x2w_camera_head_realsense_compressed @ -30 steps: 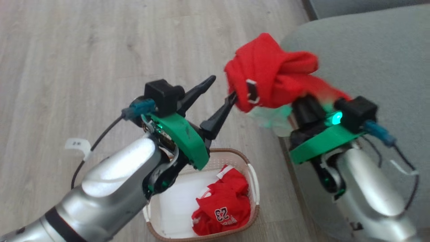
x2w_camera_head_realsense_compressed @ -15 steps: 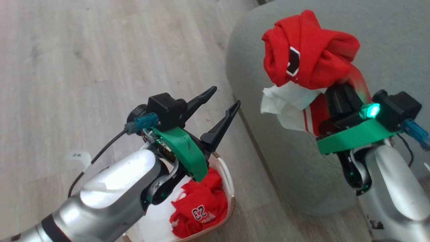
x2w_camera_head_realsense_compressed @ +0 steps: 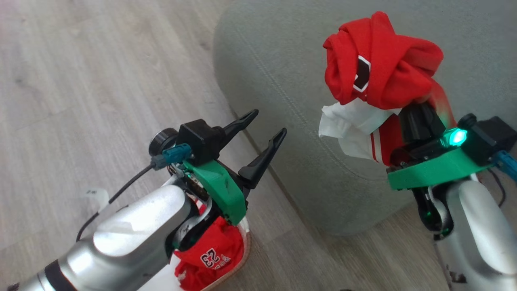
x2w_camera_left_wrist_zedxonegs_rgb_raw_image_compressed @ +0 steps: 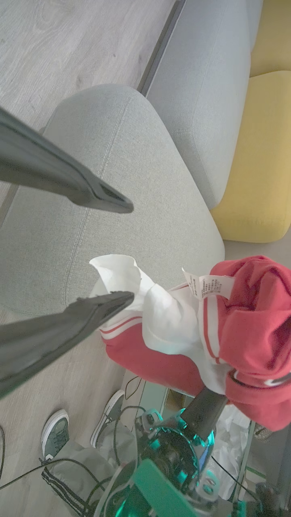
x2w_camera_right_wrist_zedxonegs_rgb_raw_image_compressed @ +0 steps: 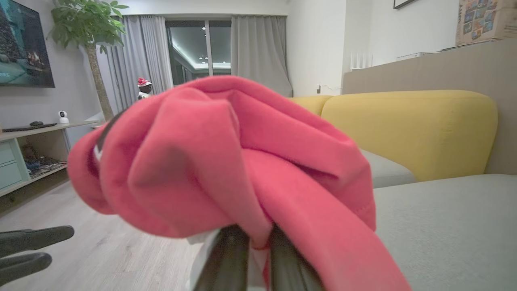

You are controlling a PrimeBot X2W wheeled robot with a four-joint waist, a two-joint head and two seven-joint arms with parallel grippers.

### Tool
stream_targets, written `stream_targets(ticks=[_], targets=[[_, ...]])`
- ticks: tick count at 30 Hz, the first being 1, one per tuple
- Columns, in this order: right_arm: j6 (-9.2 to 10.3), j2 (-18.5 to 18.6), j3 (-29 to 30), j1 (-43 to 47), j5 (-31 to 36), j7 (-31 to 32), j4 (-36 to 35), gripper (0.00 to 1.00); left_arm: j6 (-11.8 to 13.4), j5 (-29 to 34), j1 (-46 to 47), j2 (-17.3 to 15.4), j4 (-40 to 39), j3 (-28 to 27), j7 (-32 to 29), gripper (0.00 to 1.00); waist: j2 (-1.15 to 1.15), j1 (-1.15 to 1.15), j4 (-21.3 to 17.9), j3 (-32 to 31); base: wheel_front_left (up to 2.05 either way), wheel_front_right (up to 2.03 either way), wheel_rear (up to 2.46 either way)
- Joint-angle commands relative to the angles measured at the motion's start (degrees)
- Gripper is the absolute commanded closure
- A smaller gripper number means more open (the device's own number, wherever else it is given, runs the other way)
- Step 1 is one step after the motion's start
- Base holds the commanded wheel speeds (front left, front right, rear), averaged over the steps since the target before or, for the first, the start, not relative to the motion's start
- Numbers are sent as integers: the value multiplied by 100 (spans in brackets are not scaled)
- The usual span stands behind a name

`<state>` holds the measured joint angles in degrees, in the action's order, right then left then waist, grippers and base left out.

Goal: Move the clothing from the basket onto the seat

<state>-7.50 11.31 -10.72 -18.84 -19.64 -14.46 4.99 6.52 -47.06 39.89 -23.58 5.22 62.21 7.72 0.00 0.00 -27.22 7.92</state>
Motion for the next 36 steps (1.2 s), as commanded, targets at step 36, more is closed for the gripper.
stream_targets(ticks=[36], targets=[[1, 1100, 484, -3043, -782, -41, 2139, 100, -87, 431, 1352, -460, -703, -239, -560, 0, 0, 0, 672, 2247, 0, 0, 0]])
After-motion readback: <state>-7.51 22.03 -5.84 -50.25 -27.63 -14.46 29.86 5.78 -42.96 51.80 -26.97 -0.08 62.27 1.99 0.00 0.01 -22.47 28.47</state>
